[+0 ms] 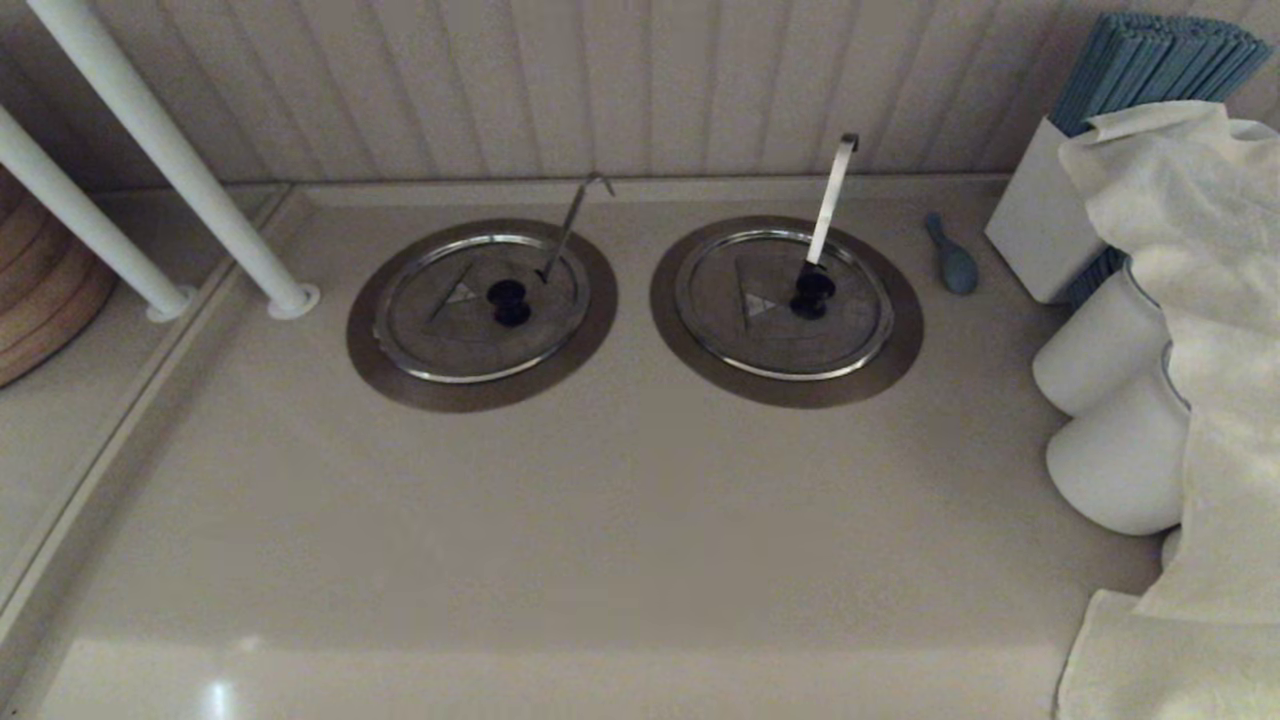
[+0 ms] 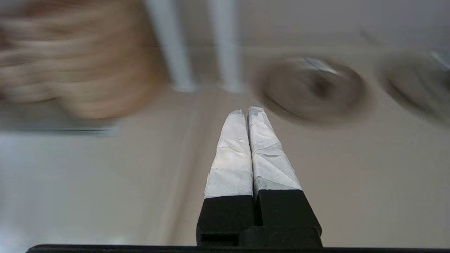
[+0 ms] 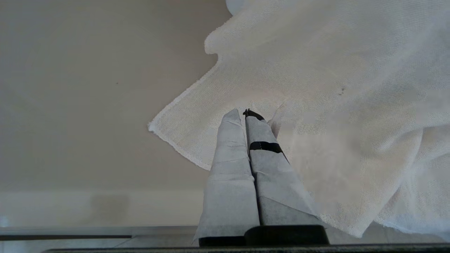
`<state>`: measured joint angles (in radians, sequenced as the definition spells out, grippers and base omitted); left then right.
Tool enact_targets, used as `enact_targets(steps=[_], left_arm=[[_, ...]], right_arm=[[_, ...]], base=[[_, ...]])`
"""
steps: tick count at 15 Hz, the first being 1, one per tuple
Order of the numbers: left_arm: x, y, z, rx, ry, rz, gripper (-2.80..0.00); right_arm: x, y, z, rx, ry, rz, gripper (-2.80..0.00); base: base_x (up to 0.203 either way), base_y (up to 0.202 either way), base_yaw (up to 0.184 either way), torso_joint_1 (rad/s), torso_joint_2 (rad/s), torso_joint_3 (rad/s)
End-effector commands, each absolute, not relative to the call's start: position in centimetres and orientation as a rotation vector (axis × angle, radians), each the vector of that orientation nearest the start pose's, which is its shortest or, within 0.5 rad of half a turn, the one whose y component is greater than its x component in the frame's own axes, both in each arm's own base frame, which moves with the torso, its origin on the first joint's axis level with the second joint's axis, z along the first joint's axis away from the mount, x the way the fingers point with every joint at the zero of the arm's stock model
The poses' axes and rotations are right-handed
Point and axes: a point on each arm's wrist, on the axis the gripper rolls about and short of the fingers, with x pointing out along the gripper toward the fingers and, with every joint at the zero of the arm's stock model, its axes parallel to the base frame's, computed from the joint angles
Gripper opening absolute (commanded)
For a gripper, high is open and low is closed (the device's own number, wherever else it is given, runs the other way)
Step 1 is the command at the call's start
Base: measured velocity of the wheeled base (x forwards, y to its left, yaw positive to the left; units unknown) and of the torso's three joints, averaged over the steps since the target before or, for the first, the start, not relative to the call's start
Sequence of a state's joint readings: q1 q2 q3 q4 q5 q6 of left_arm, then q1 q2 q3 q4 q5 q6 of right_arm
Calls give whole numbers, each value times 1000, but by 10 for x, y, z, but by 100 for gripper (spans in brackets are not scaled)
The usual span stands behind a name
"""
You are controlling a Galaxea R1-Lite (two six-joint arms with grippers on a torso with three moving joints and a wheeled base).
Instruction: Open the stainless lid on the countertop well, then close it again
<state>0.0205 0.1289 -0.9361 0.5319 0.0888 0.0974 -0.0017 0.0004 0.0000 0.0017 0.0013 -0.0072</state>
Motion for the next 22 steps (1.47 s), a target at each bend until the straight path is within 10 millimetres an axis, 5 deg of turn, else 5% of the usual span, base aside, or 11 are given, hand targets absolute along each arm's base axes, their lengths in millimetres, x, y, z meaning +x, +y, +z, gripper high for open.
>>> enact_targets(steps=[1,5,10,15,22], left_arm=[[-133,-1,210,123,-259,41,-280],[-92,-1,168,135,-99,-16,-280],[-44,0,124,147,-122,24,-280],[-27,0,84,166,3,16,-280],[-23,-1,79,221,-37,-56,-280]], right_arm=[[-23,0,75,-8,3,0,-280],[-23,0,75,-8,2,0,-280],[-23,0,75,-8,2,0,-280],[-23,0,75,-8,3,1,-280],[-23,0,75,-8,3,0,-280]], base=[[0,0,0,0,0,0],[0,0,0,0,0,0],[0,0,0,0,0,0],[0,0,0,0,0,0],[0,0,0,0,0,0]])
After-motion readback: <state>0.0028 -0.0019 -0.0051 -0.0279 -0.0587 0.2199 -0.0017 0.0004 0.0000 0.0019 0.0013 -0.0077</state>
